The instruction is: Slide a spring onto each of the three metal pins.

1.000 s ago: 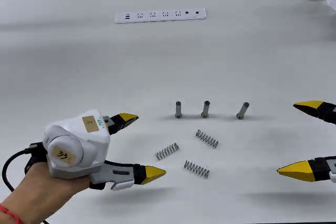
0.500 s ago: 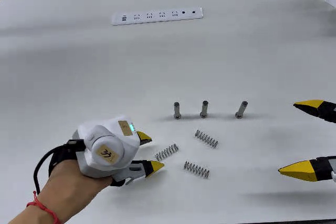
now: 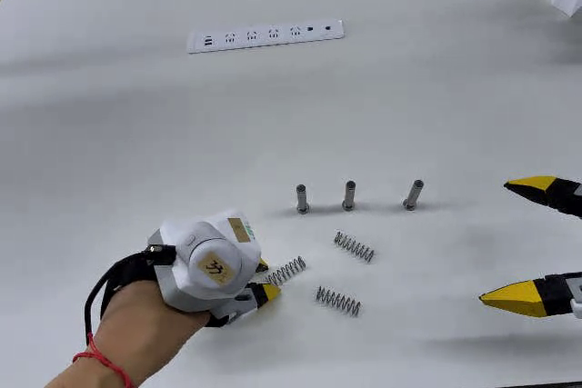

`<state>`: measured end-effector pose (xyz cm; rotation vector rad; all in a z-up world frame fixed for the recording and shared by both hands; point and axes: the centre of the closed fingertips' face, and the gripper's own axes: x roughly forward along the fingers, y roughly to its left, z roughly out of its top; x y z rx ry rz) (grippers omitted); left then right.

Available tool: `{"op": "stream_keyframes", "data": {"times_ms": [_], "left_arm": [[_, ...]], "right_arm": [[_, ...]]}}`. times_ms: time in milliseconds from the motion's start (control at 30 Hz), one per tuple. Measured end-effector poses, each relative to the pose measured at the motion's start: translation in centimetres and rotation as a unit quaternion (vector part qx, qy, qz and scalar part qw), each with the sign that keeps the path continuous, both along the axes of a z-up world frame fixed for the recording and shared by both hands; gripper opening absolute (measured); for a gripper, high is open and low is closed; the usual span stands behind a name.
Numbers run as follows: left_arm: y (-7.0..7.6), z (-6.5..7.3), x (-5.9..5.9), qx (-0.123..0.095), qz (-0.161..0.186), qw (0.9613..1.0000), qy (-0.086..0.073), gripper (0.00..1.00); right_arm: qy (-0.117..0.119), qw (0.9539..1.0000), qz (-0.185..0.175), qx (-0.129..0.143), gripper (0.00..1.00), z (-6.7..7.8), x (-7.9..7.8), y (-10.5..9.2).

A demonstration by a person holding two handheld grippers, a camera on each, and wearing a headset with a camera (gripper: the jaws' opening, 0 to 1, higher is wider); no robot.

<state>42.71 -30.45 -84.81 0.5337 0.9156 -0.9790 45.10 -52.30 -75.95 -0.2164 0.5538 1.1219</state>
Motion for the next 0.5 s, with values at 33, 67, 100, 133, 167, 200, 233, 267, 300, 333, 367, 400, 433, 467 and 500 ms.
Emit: {"op": "stream_keyframes", "data": {"times_ms": [33, 67, 100, 133, 167, 200, 233, 267, 300, 333, 367, 400, 433, 467, 500], "left_arm": [[-0.03, -0.01, -0.01, 0.000, 0.000, 1.0000, 0.001, 0.18], [-0.04, -0.01, -0.03, 0.001, 0.000, 1.0000, 0.001, 0.18], [-0.09, 0.00, 0.00, 0.001, -0.001, 1.0000, 0.000, 0.17], [-0.11, 0.00, 0.02, 0.002, -0.002, 1.0000, 0.000, 0.17], [-0.11, -0.01, 0.08, 0.003, -0.001, 1.0000, -0.001, 0.16], [-0.05, -0.01, 0.15, 0.006, -0.001, 1.0000, -0.003, 0.15], [-0.04, -0.02, 0.20, 0.007, -0.001, 1.0000, -0.003, 0.14], [-0.05, -0.01, 0.23, 0.007, 0.000, 1.0000, -0.002, 0.14], [-0.04, -0.01, 0.25, 0.008, 0.001, 1.0000, -0.003, 0.13], [-0.02, -0.02, 0.27, 0.010, 0.000, 0.9999, -0.004, 0.12], [-0.05, -0.03, 0.26, 0.012, -0.002, 0.9999, -0.005, 0.12], [-0.06, -0.02, 0.26, 0.013, -0.003, 0.9999, -0.006, 0.12], [-0.06, -0.03, 0.26, 0.014, -0.005, 0.9999, -0.007, 0.12], [-0.04, -0.03, 0.28, 0.014, -0.004, 0.9999, -0.007, 0.11], [-0.03, -0.03, 0.30, 0.014, -0.003, 0.9999, -0.006, 0.11]], "right_arm": [[0.000, 1.0000, 0.000, 0.000, 0.90, 0.01, -0.01, 0.00], [0.001, 1.0000, 0.000, 0.000, 0.90, 0.00, -0.03, -0.02], [0.001, 1.0000, -0.001, 0.000, 0.90, -0.02, -0.04, -0.05], [0.002, 1.0000, -0.001, -0.001, 0.90, -0.05, -0.05, -0.09], [0.002, 1.0000, -0.001, -0.002, 0.90, -0.06, -0.04, -0.11], [0.003, 1.0000, -0.002, -0.002, 0.90, -0.07, -0.06, -0.11], [0.003, 1.0000, -0.002, -0.002, 0.90, -0.07, -0.06, -0.11], [0.003, 1.0000, -0.002, -0.002, 0.89, -0.04, -0.05, -0.09], [0.003, 1.0000, -0.002, -0.001, 0.89, -0.01, -0.04, -0.06], [0.003, 1.0000, -0.002, -0.001, 0.89, 0.00, -0.03, -0.04], [0.003, 1.0000, -0.003, -0.001, 0.89, 0.01, -0.01, -0.02], [0.003, 1.0000, -0.003, -0.001, 0.89, 0.01, -0.01, 0.00], [0.003, 1.0000, -0.003, -0.001, 0.89, 0.04, 0.01, 0.04], [0.003, 1.0000, -0.003, 0.000, 0.89, 0.06, 0.00, 0.06], [0.003, 1.0000, -0.003, -0.001, 0.89, 0.06, 0.00, 0.08]]}}
